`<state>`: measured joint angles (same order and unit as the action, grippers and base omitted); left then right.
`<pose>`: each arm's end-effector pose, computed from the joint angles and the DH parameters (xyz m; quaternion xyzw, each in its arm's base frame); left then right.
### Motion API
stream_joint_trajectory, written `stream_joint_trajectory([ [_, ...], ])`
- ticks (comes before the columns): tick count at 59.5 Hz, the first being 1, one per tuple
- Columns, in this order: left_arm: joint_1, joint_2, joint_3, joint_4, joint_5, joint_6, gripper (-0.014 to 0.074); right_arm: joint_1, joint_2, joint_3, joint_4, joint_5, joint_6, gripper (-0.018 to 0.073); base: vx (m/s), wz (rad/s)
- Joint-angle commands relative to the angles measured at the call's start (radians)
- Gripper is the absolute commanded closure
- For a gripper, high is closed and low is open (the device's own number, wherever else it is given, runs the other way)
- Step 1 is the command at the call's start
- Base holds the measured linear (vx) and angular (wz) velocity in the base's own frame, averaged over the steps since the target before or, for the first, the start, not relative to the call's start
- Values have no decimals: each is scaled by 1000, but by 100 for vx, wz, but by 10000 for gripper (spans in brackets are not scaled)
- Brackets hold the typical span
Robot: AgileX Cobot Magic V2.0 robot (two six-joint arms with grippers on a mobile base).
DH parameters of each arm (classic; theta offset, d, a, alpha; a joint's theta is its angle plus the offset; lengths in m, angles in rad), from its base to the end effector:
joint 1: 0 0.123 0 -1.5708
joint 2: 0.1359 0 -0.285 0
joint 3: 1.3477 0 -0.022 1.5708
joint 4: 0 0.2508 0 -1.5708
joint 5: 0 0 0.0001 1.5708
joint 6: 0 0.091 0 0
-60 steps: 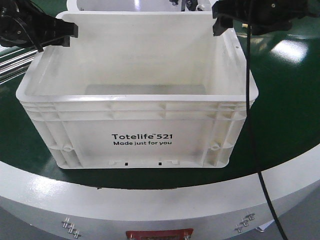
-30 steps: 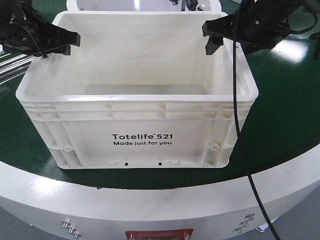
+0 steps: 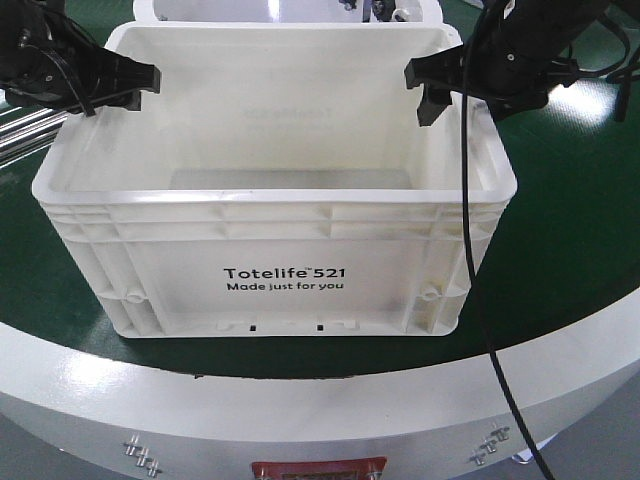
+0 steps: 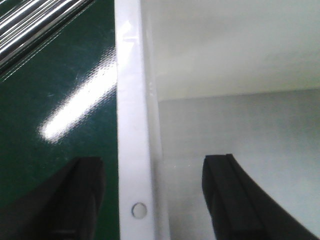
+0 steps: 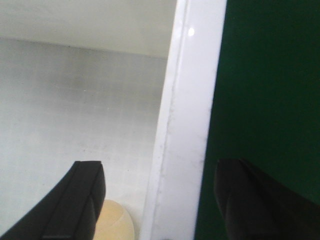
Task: Place moving items into box and shelve
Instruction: 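Lower both grippers onto the tote's side walls and close on the rims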
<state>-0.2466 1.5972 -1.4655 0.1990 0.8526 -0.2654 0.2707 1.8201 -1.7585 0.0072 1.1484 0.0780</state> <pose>0.3469 -0.0733 0.3452 0.0281 0.9394 0.0059 0.3415 0.3820 0.1066 0.3335 -0.0931 0.9706 0.0420 0.2181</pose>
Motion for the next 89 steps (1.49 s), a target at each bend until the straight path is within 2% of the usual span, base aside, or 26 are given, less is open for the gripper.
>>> stream_joint_trajectory([
  [1,2,-39,-36,15,-42,-11,58,-3,-48,-33,-7,-32,-1,62,0,0],
  [6,2,-39,-36,15,-36,-11,58,-3,-47,-33,-7,-27,-1,91,0,0],
  [15,2,-39,-36,15,-32,-11,58,-3,-38,-33,-7,-17,2,197,0,0],
  [32,2,-39,-36,15,-26,-11,58,-3,-38,-33,-7,-16,-15,583,0,0],
  [55,2,-39,-36,13,-17,-11,58,-3,-38,-33,-7,-12,-26,575,0,0],
  [75,2,-39,-36,14,36,-11,58,-3,-38,-33,-1,-11,-43,575,0,0],
  [89,2,-39,-36,13,61,-11,127,-3,-38,-33,-1,-11,-43,575,0,0],
])
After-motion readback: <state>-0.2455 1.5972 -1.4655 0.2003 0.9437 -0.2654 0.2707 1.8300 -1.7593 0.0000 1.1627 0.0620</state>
